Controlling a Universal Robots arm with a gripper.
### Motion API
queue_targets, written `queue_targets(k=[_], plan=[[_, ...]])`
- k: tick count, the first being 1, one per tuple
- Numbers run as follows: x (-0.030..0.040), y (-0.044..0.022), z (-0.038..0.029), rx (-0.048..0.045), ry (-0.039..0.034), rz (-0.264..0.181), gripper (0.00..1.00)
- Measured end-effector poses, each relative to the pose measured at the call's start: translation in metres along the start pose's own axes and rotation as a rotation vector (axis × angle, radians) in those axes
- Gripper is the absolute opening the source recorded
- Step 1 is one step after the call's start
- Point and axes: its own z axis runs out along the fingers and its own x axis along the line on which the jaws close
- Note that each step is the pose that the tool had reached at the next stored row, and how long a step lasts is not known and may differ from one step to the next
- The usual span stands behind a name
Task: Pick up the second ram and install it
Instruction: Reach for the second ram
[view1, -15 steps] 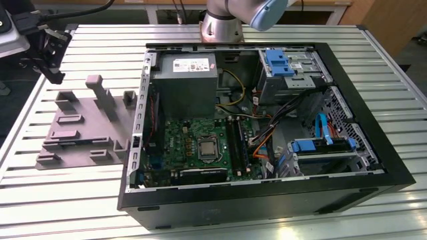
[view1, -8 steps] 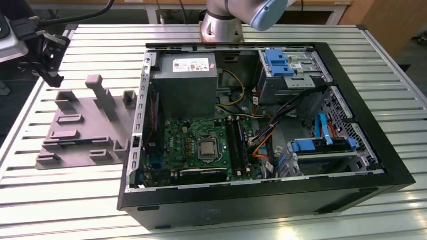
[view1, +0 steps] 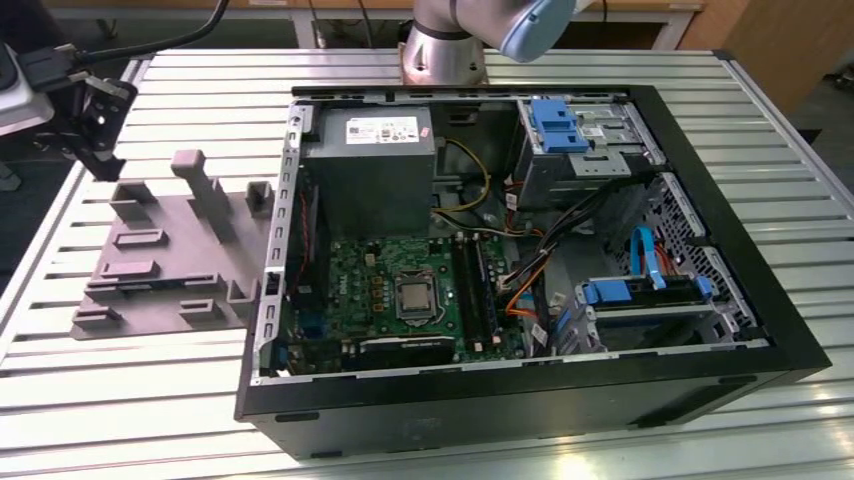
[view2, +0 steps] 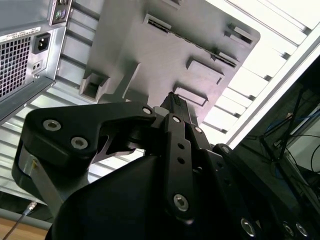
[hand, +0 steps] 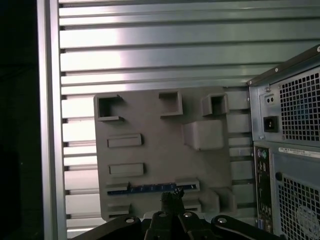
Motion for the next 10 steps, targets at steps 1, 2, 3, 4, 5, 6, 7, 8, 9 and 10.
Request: queue_targets(k=[1, 2, 3, 4, 5, 6, 7, 8, 9, 10], plan=[[0.0004, -0.0005, 0.0006, -0.0001, 0.0, 0.0, 0.11], [0.001, -0.0008, 0.0012, 0.0, 0.0001, 0.0, 0.11], [0.0015, -0.0014, 0.0018, 0.0, 0.0001, -0.001, 0.11], [0.0019, -0.0021, 0.0025, -0.0001, 0.0001, -0.001, 0.11], [0.0022, -0.0029, 0.0031, 0.0, 0.0002, -0.001, 0.11], [0.0025, -0.0035, 0.0039, -0.0001, 0.0002, -0.001, 0.11], [0.0028, -0.004, 0.0046, -0.0001, 0.0003, -0.001, 0.11], [0.0032, -0.0046, 0.0052, 0.0, 0.0005, -0.001, 0.11], [0.0039, -0.0052, 0.0058, 0.0001, 0.0006, -0.001, 0.11], [0.0047, -0.0058, 0.0066, 0.0, 0.0006, -0.001, 0.11]])
